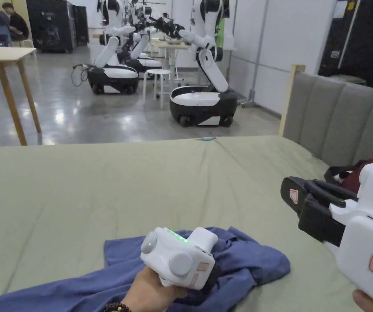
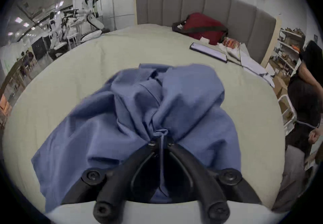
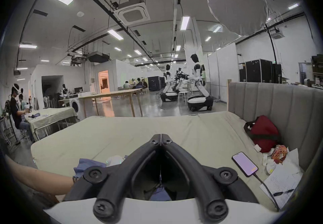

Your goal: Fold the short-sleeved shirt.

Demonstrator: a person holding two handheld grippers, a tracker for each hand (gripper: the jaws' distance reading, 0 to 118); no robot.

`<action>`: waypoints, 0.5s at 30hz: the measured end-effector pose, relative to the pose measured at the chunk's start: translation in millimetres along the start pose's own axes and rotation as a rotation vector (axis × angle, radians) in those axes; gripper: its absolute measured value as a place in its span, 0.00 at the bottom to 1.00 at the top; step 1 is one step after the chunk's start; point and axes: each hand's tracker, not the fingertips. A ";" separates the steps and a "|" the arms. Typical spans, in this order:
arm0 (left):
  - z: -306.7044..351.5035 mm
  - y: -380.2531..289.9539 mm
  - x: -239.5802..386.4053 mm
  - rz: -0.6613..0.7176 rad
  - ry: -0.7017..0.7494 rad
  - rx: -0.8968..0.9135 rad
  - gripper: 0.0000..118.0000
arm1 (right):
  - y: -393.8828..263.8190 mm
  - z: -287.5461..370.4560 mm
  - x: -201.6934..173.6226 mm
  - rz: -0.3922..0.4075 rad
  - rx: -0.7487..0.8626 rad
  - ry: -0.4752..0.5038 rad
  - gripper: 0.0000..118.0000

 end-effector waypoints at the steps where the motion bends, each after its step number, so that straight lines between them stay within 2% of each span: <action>1: 13.0 4.6 -1.2 0.009 0.012 0.042 0.12 | 0.5 1.2 -1.6 -0.003 0.000 -0.001 0.00; 2: 29.5 8.3 -2.9 0.018 0.013 0.099 0.36 | 0.9 3.4 -3.5 -0.008 0.004 0.001 0.00; 3: 47.0 11.0 -5.5 0.028 0.014 0.136 0.78 | 1.3 5.4 -5.6 -0.015 0.011 0.006 0.00; 4: 75.5 8.9 -9.2 0.014 0.009 0.257 1.00 | 2.1 7.1 -8.6 -0.021 0.017 0.013 0.00; 5: 101.7 7.5 -10.1 0.077 0.003 0.297 0.96 | 3.5 7.3 -12.8 -0.025 0.020 0.019 0.00; 7: 154.3 -1.9 -27.2 0.160 0.020 0.334 0.98 | 5.0 8.8 -22.1 -0.027 0.027 0.039 0.00; 12: 289.6 -69.6 -62.0 0.216 0.151 0.518 0.95 | 4.9 12.3 -50.6 -0.020 0.046 0.101 0.00; 13: 315.0 -93.4 -69.5 0.257 0.177 0.541 0.90 | 4.0 12.6 -57.3 -0.024 0.049 0.115 0.00; 14: 333.6 -115.9 -76.1 0.300 0.201 0.546 0.79 | 3.0 12.9 -63.0 -0.029 0.052 0.132 0.00; 15: 349.9 -137.1 -81.1 0.326 0.220 0.562 0.58 | 2.3 12.3 -68.8 -0.033 0.054 0.143 0.00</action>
